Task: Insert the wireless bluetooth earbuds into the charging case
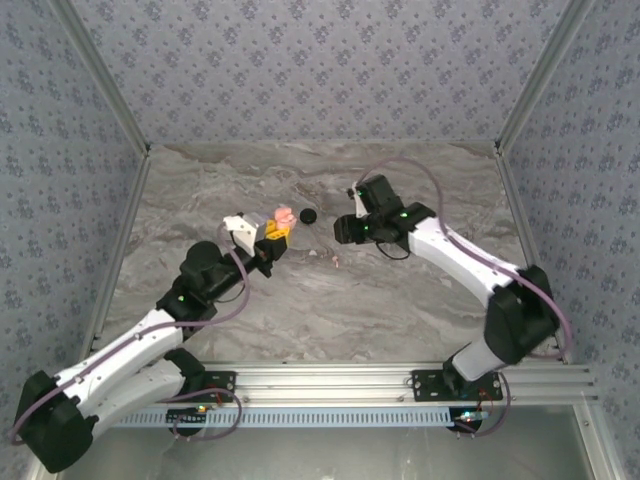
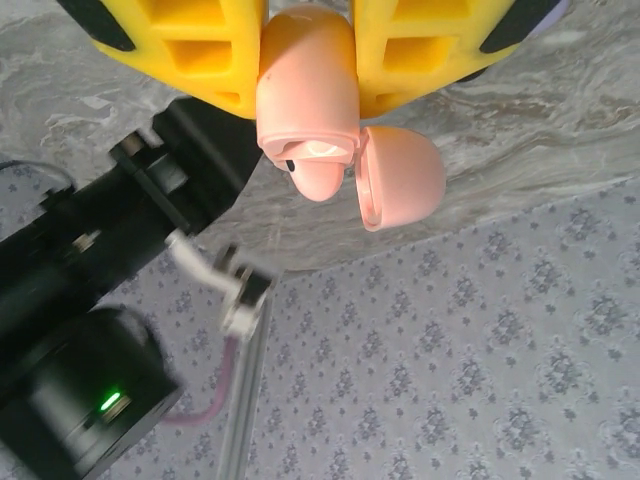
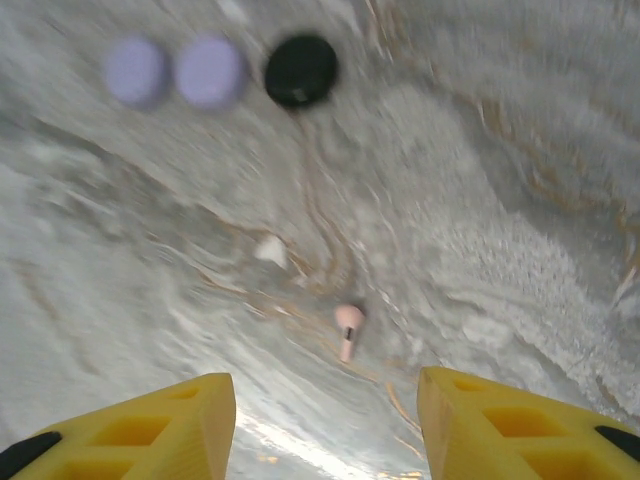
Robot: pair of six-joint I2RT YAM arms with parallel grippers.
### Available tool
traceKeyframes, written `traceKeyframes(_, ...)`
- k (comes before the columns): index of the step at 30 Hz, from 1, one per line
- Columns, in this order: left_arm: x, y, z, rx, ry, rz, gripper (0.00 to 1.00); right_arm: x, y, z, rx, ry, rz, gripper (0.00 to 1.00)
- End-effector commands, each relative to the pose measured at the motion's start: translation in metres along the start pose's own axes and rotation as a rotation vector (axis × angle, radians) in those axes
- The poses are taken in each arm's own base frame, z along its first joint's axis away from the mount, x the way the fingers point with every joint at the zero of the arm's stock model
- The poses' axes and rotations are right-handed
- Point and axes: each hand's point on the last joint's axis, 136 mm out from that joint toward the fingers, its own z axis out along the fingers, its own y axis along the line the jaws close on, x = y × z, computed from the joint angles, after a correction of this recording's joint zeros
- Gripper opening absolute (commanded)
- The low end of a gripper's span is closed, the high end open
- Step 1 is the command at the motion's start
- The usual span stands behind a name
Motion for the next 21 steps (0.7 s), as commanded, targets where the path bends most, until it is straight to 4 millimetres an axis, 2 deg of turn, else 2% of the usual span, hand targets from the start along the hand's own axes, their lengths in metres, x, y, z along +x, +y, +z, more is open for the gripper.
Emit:
traceKeyframes(1,-0.001,0.005,-0.008,-0.041,0.000,0.025,0.00,0.009,-0.009,0.019,0.088,0.089,-0.035,0.52)
traceKeyframes(6,-0.001,0.005,-0.011,-0.044,-0.004,0.025,0.00,0.024,-0.016,0.055,0.190,0.210,-0.096,0.51)
traceKeyframes(11,-0.002,0.006,-0.010,-0.045,-0.004,0.026,0.00,0.036,-0.019,0.081,0.245,0.281,-0.133,0.48)
traceKeyframes(21,0.000,0.006,-0.010,-0.048,0.000,0.033,0.00,0.051,-0.011,0.109,0.242,0.350,-0.162,0.41)
